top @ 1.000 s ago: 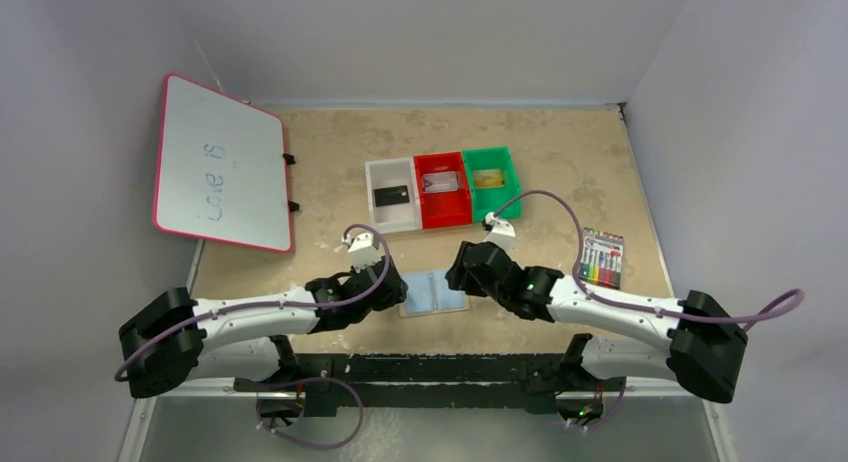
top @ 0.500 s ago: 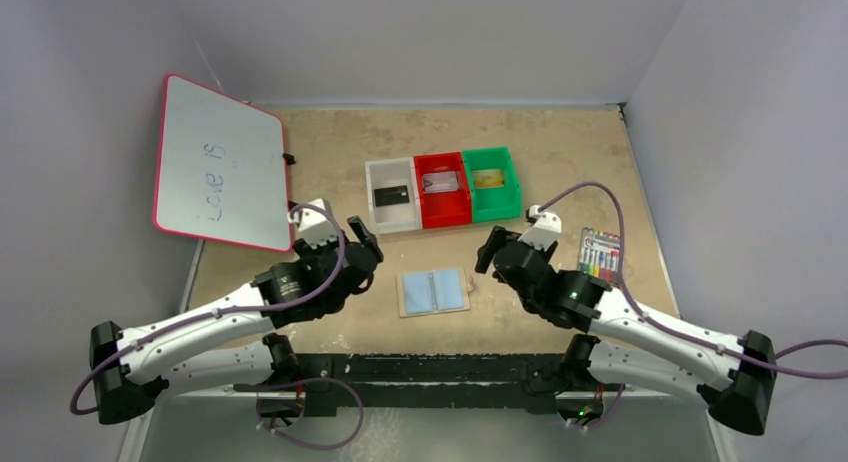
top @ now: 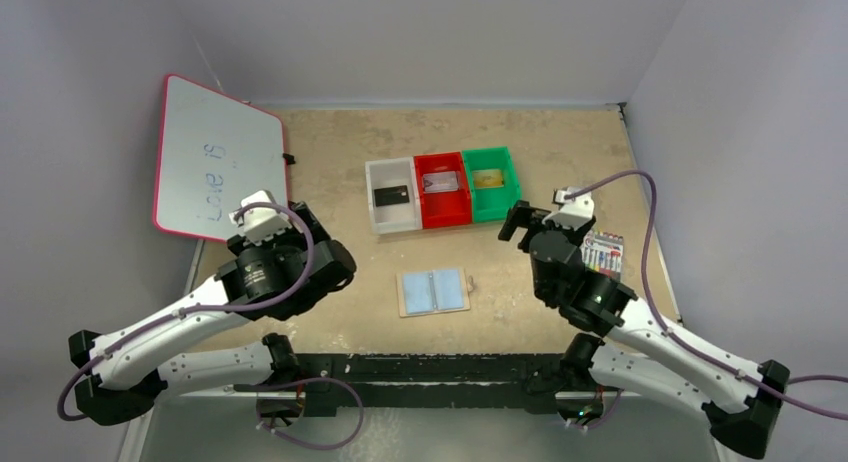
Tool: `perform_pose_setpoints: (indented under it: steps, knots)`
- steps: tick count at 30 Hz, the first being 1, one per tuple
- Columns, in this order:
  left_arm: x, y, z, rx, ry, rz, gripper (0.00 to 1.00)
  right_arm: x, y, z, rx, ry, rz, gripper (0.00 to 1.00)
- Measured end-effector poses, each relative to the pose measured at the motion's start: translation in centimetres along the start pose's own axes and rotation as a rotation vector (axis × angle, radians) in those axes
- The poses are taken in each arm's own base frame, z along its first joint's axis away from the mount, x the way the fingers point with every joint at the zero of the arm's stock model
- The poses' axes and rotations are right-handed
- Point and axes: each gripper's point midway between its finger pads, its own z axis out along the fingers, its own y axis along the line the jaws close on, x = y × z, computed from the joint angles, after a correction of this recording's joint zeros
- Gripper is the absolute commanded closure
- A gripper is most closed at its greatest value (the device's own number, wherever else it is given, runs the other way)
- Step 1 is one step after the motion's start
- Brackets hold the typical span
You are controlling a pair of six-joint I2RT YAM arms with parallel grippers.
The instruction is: Take the credit cards out of the card holder
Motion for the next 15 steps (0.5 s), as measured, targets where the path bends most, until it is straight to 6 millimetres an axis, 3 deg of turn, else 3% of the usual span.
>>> perform_pose_setpoints:
  steps: [3, 7, 10, 12, 15]
  knots:
    - [-0.5, 0.7, 0.0, -0.011, -0.019, 0.014, 0.14, -0.4, -1.6, 2.3, 0.083, 0.003, -0.044, 0.00]
    - [-1.1, 1.2, 0.0, -0.014, -0.036, 0.010, 0.14, -0.7, -6.5, 6.9, 0.223, 0.077, -0.032, 0.00]
    - [-1.7, 1.4, -0.1, -0.012, -0.044, -0.003, 0.14, -1.5, -9.4, 8.4, 0.248, 0.110, 0.019, 0.00]
    - [-2.1, 1.4, -0.2, -0.010, -0.050, -0.015, 0.15, -2.3, -9.3, 8.6, 0.206, 0.111, 0.038, 0.00]
    - [-2.7, 1.5, -0.2, -0.008, -0.062, -0.025, 0.16, -3.2, -7.0, 8.3, 0.075, 0.112, 0.045, 0.00]
